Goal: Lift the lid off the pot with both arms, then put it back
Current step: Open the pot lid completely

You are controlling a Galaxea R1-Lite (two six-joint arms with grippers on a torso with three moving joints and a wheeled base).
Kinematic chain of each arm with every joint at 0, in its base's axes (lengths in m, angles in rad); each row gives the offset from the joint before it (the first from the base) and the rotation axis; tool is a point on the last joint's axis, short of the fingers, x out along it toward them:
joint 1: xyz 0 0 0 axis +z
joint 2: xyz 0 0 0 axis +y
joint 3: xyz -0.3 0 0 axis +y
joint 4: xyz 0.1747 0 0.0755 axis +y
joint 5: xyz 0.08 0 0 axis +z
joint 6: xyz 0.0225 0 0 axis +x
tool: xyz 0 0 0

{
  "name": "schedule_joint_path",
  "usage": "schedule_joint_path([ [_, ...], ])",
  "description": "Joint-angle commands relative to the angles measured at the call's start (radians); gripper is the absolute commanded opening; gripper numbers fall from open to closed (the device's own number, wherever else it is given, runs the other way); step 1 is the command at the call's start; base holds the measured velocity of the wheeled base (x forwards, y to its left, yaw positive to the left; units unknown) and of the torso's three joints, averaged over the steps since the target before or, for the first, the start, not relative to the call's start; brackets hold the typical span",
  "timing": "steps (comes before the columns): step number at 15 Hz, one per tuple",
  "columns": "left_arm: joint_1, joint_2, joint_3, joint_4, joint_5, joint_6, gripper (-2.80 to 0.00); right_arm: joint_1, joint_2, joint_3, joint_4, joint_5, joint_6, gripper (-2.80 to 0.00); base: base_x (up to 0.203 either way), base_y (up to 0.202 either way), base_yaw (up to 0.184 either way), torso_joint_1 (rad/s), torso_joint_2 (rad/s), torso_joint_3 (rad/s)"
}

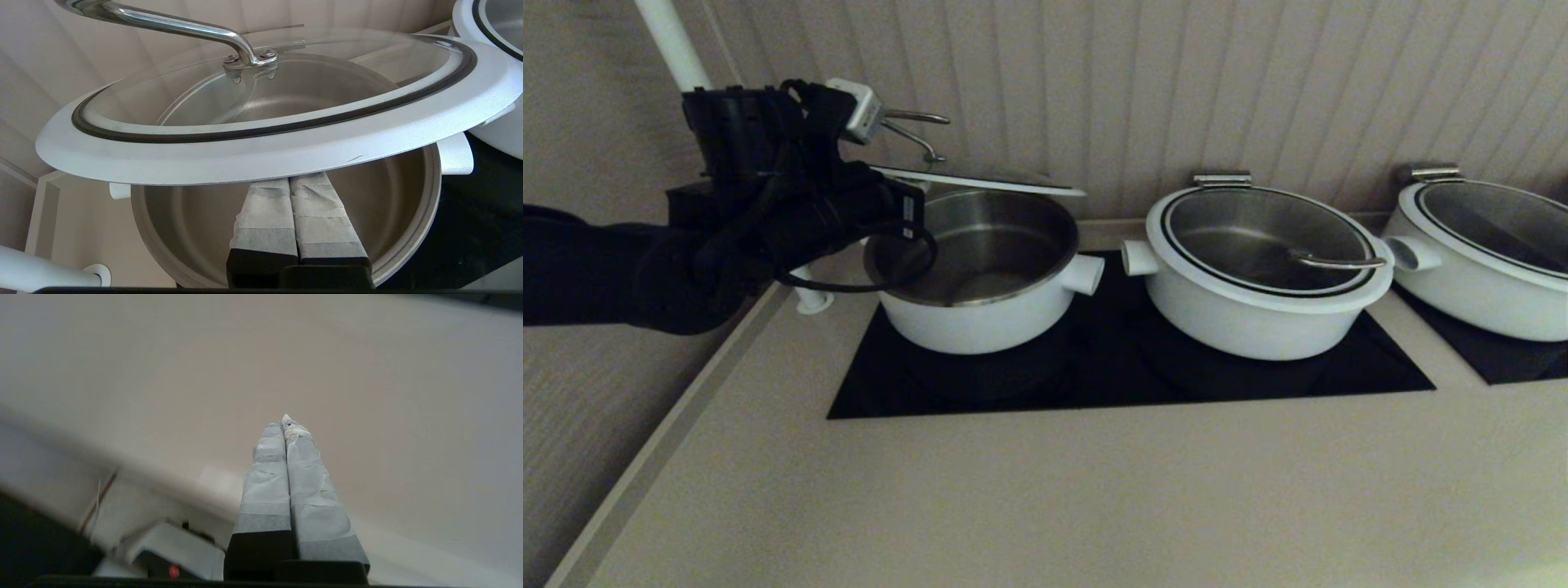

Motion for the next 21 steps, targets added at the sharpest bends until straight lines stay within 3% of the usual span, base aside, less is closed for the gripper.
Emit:
schedule_joint_path([
  [1, -0.001, 0.004, -0.002, -0.004, 0.000, 0.001, -2.80, 0.017, -0.257, -0.009, 0.223, 0.012, -0.027, -2.80, 0.000, 0.000, 0.000, 0.000, 0.00, 0.000],
  [4, 0.000, 0.004, 0.000, -0.004, 0.000, -0.001, -2.80, 0.026, -0.276, -0.009, 0.264, 0.026, -0.126, -2.80, 0.000, 0.000, 0.000, 0.000, 0.00, 0.000],
  [7, 0.000, 0.003, 0.003, -0.004, 0.000, -0.001, -2.80, 0.026, -0.276, -0.009, 0.263, 0.039, -0.136, -2.80, 0.000, 0.000, 0.000, 0.000, 0.00, 0.000],
  [9, 0.000, 0.004, 0.002, -0.004, 0.000, -0.001, -2.80, 0.026, -0.276, -0.009, 0.262, 0.052, -0.198, -2.80, 0.000, 0.000, 0.000, 0.000, 0.00, 0.000],
  [11, 0.000, 0.003, 0.003, -0.004, 0.000, -0.001, -2.80, 0.026, -0.276, -0.009, 0.262, 0.041, -0.073, -2.80, 0.000, 0.000, 0.000, 0.000, 0.00, 0.000],
  [12, 0.000, 0.003, 0.003, -0.004, 0.000, -0.001, -2.80, 0.026, -0.276, -0.009, 0.262, 0.024, -0.055, -2.80, 0.000, 0.000, 0.000, 0.000, 0.00, 0.000],
  [21, 0.000, 0.008, 0.004, -0.004, 0.000, -0.004, -2.80, 0.026, -0.276, -0.009, 0.262, 0.024, -0.053, -2.80, 0.000, 0.000, 0.000, 0.000, 0.00, 0.000],
])
